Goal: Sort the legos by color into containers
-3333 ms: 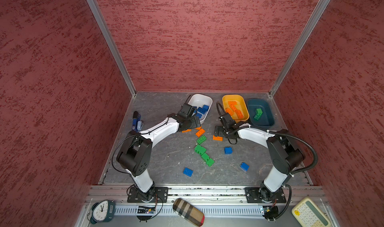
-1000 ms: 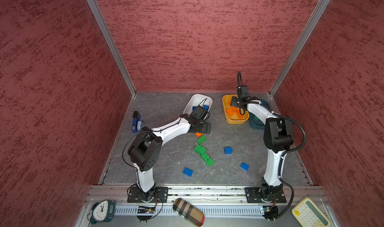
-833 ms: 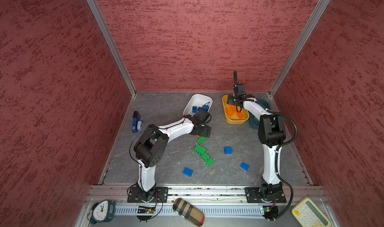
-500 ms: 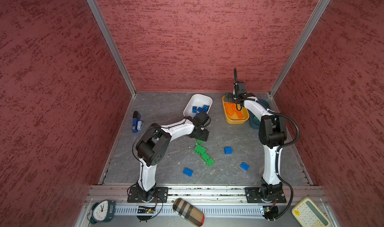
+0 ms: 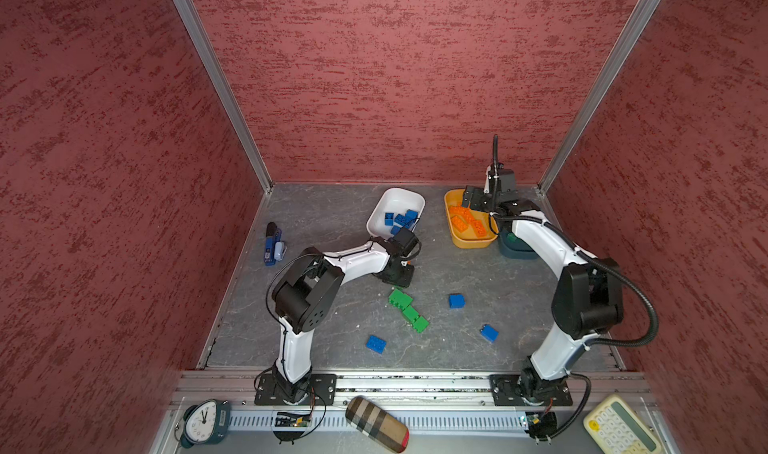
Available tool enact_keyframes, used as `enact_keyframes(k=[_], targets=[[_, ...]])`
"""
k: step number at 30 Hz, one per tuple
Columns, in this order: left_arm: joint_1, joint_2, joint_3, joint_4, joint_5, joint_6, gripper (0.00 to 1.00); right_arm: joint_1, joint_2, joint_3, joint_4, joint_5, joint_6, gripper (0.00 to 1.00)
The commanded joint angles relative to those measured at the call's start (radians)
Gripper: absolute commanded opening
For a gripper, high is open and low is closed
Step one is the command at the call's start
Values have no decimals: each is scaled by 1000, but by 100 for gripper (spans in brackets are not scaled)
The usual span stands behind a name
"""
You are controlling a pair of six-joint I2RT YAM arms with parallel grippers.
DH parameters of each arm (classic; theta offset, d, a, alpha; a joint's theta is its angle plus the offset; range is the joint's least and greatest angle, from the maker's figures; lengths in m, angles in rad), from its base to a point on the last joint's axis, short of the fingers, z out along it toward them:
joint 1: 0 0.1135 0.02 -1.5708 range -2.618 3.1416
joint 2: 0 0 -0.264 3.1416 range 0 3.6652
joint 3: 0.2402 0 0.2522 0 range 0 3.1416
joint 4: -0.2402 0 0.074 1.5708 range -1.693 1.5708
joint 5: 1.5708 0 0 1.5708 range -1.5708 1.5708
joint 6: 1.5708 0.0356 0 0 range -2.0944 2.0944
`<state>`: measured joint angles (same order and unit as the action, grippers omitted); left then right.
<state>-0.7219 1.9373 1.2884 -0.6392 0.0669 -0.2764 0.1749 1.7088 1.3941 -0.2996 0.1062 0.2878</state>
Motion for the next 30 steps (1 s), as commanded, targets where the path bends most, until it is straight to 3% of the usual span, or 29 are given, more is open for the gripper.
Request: enact_keyframes(k=[1,7,12,20,22,27,30], targets=[[-16,-10,-7,-13,-23,20,29,-1,-70,-65,58,34,11,99],[-26,-61,-30,31,-54,35,0,-7,-193,-213,149,-55,49,99],[-26,-121,-47,96,-60,48,0,-7,-250,-277,153,-173,73,99],[-15,-209,-86,413,29,150,0,-7,-328,-342,141,-463,89,95],[0,-212,-80,498,62,164,0,-3,-321,-340,128,-572,87,92],[54,-212,-137,852,285,193,0,27,-308,-318,86,-675,89,91],[21,-222,-169,1008,253,309,0,49,-308,-315,93,-755,76,88]])
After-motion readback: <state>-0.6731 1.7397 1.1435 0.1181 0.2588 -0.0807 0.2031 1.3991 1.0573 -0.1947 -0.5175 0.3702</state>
